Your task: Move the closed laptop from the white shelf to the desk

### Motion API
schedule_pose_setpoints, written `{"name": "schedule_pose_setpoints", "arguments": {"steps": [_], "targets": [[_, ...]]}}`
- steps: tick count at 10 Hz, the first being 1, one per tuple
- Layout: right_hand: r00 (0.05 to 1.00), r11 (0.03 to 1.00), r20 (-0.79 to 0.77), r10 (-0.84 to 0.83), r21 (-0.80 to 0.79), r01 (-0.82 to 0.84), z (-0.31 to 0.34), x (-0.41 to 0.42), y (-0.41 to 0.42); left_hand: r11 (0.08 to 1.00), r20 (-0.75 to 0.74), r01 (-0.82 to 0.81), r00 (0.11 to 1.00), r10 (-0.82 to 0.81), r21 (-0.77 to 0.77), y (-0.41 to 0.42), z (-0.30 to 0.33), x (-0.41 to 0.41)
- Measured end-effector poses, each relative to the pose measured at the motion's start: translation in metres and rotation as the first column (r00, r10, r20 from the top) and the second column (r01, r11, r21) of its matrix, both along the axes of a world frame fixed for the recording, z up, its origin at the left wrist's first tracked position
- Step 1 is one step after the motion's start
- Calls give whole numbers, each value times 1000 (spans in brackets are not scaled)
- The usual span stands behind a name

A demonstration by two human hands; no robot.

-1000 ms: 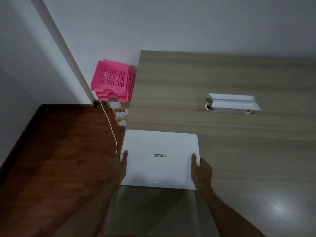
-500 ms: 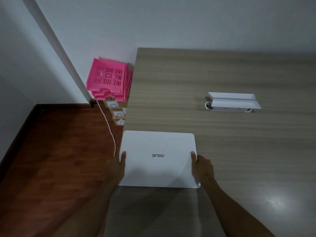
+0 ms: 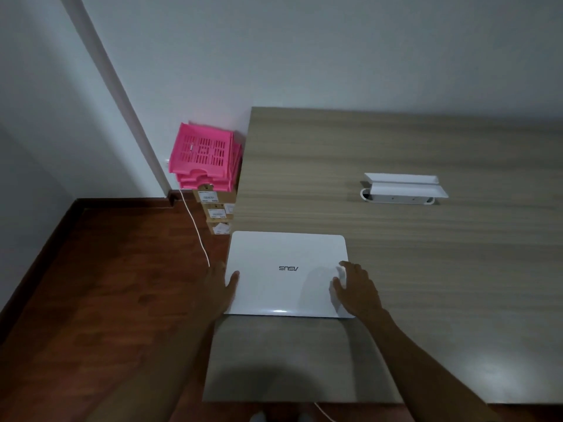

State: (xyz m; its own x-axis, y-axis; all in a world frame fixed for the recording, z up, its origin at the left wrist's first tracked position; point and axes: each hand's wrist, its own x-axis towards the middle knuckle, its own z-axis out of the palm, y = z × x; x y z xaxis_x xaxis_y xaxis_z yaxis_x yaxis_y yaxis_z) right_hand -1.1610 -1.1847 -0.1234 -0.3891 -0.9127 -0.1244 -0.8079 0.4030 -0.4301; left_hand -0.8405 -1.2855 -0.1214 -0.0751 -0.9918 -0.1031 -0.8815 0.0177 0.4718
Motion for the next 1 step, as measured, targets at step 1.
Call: {"name": "schedule_pose_setpoints", "arguments": {"steps": [1], "targets": [[997,993,-53,58,-102,-63,-7,11,14,992,16,84,996,-83,-88,11,-19,7]]}}
